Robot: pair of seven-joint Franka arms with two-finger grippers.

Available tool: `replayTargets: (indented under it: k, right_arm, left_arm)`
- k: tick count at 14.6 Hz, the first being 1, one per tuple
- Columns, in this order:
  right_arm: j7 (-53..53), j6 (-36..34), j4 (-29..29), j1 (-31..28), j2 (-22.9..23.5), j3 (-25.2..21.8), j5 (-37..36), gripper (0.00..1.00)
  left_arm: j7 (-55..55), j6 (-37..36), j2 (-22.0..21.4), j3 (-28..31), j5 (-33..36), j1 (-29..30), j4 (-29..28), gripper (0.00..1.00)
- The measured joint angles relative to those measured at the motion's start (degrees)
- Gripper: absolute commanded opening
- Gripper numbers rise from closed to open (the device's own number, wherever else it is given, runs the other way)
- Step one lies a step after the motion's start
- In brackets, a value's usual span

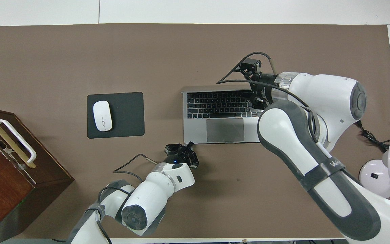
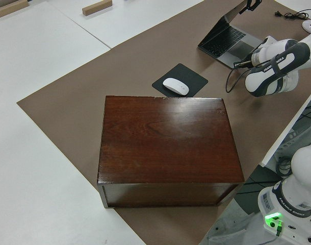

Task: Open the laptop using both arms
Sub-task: 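Push the lid farther open with the right gripper until upright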

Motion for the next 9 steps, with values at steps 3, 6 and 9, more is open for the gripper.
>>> replayTargets:
  k: [3,6,9]
  right_arm:
    - [-1.70,0.03,1.87,-1.22,1.19,-0.03,0.00,1.00]
    - [-1.84,0.05,2.87,-1.74,1.80,-0.07,0.00,1.00]
    - [-1.84,0.13,4.36,-1.76,2.59,-0.08,0.00,1.00]
  left_arm:
    - [0.01,0.01,0.00,0.00,0.00,0.00,0.00,0.00]
    - [0.01,0.02,0.01,0.00,0.00,0.00,0.00,0.00]
    - [0.02,0.02,0.01,0.00,0.00,0.00,0.00,0.00]
